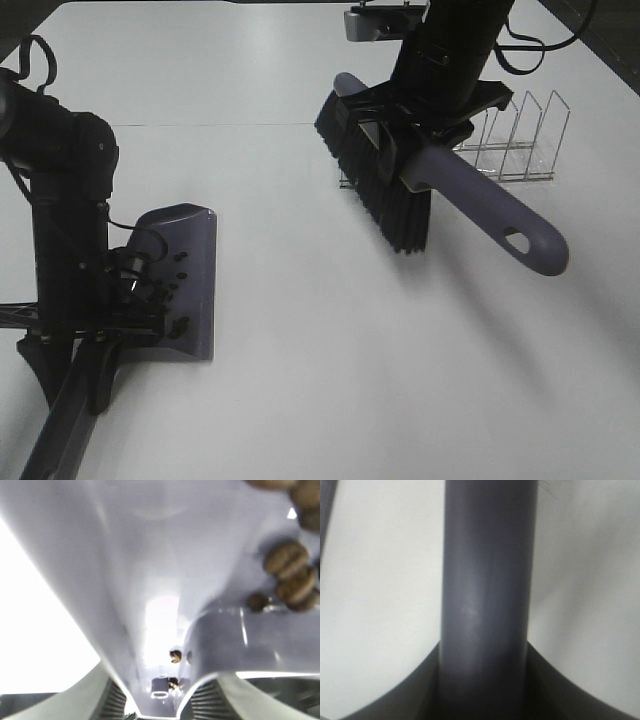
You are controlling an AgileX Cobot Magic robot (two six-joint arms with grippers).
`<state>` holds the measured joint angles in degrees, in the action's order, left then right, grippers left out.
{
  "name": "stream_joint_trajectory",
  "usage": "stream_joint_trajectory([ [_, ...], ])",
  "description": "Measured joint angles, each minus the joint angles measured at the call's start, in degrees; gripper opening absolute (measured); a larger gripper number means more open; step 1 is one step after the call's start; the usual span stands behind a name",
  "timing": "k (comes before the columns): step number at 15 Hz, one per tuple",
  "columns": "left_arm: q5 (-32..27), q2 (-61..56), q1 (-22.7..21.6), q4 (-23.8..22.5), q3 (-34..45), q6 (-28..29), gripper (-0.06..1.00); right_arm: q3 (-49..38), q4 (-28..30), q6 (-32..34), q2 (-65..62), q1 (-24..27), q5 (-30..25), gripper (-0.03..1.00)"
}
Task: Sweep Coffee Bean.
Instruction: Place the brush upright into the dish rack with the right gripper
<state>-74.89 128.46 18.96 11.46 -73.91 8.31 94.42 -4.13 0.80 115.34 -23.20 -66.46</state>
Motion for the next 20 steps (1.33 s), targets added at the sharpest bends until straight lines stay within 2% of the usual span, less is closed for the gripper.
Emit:
stream_joint_trajectory([
  [3, 0.06, 0.52, 0.00, 1.49, -3.50, 0.11, 0.32, 0.00, 6.47, 1.15, 0.00, 0.00, -3.44, 0.34],
  [6, 0.63, 0.74, -0.74, 2.01, -5.61, 0.80, 0.31, 0.00, 7.28, 1.49, 0.00, 0.29, -3.44, 0.34],
  [9, 2.23, 0.63, -4.41, 2.35, -6.25, 0.80, 0.31, -3.21, 4.13, 1.49, -0.40, 7.22, -3.38, 0.34],
  [13, 2.58, 0.57, -4.70, -0.97, -6.99, 0.17, 0.31, -10.26, 3.84, 1.95, -0.40, 15.36, -3.44, 0.34],
  [15, 3.90, 0.63, -4.81, -2.46, -8.54, 0.06, 0.31, -10.49, 4.13, 2.75, -0.40, 17.07, -1.09, 0.34],
  [18, 10.37, 0.86, -4.81, -3.55, -11.63, -0.29, 0.31, -10.60, 3.67, 3.61, -0.40, 17.25, 3.15, 0.34],
  [20, 10.66, 2.18, -4.81, -4.07, -14.15, -0.06, 0.31, -10.60, 4.13, 3.95, -0.40, 17.25, 5.10, 0.34],
])
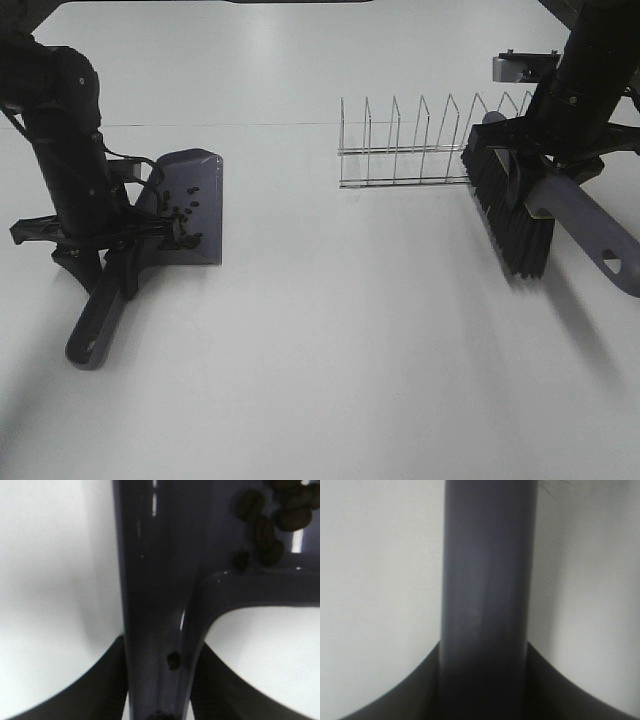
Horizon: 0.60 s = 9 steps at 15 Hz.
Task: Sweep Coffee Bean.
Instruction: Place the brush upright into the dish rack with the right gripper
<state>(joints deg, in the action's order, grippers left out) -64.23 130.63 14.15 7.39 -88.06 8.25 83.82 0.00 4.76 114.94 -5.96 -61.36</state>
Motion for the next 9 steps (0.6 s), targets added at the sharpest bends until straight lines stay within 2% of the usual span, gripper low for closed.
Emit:
stream_joint_trajectory([
  [5, -0.52, 1.83, 0.00, -0.29, -2.35, 0.17, 0.31, 0.00, 0.34, 0.57, 0.00, 0.00, 1.83, 0.34],
  [9, -1.20, 2.46, 0.00, -0.34, -2.92, 0.29, 0.31, 0.00, 3.38, 2.18, 0.00, 1.43, 1.32, 0.34],
])
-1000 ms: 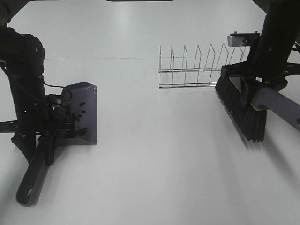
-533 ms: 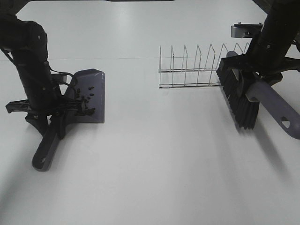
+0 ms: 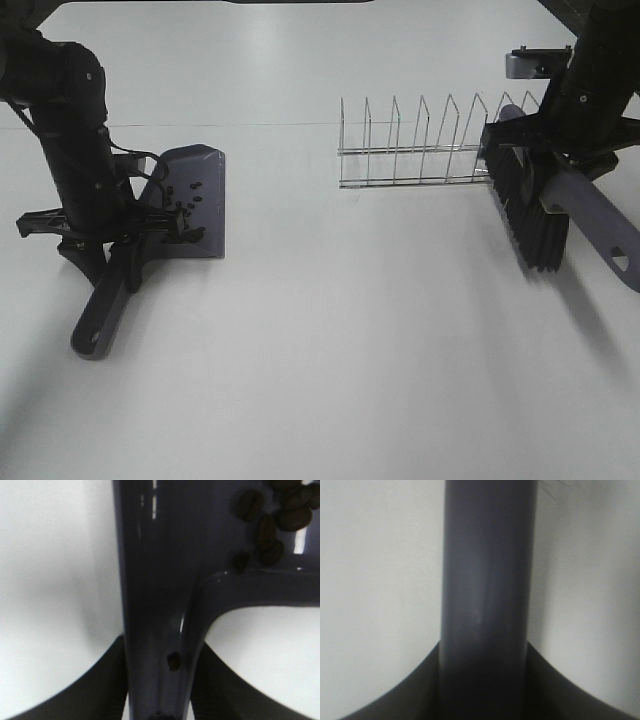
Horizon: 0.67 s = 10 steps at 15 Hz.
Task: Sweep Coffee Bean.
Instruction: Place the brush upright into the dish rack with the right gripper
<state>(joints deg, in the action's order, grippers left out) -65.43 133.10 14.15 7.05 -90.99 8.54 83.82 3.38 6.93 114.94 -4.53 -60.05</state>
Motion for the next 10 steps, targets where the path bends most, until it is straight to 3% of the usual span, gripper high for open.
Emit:
stream_joint_trajectory([
  [10, 0.06, 0.00, 0.00, 0.00, 0.00, 0.11, 0.31, 1.32, -0.86, -0.11, 2.81, 0.69, 0.52, 0.34],
])
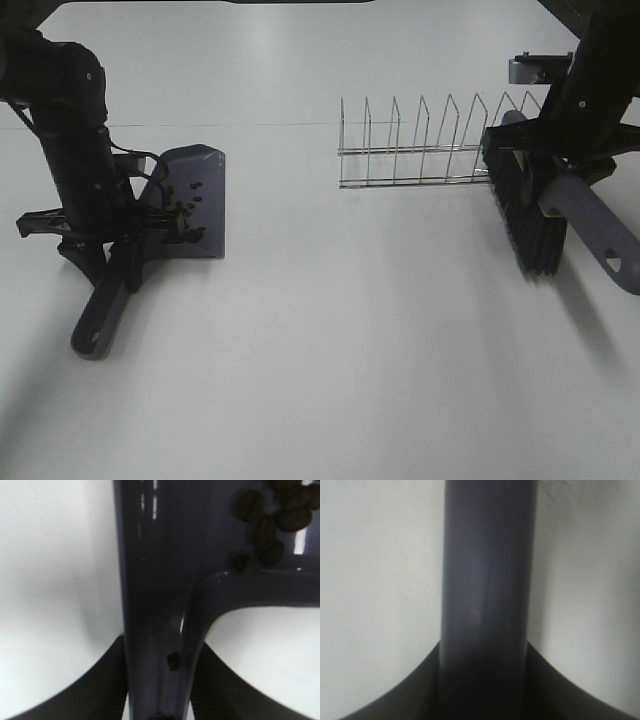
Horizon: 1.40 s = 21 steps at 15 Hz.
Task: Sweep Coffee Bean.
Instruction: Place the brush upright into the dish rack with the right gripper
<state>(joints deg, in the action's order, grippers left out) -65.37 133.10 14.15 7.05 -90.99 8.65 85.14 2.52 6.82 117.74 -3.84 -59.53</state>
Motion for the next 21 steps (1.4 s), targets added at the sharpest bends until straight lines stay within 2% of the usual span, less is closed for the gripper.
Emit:
stream_joint_trajectory([
  [3, 0.00, 0.00, 0.00, 0.00, 0.00, 0.00, 0.31, 4.13, -0.40, 0.00, 4.01, 0.00, -0.40, 0.34],
  [8, -0.06, 0.06, 0.00, 0.00, -0.06, 0.00, 0.31, 17.48, -0.40, -0.69, 11.40, 0.00, -5.90, 0.34],
  [12, -0.17, 0.06, 0.00, 0.00, -0.11, 0.00, 0.31, 26.93, 0.23, -0.97, 17.13, 0.00, -6.59, 0.34],
  [21, -0.17, 0.06, 0.00, 0.00, -0.11, 0.00, 0.31, 29.97, 0.63, -1.03, 19.02, 0.00, -6.99, 0.34],
])
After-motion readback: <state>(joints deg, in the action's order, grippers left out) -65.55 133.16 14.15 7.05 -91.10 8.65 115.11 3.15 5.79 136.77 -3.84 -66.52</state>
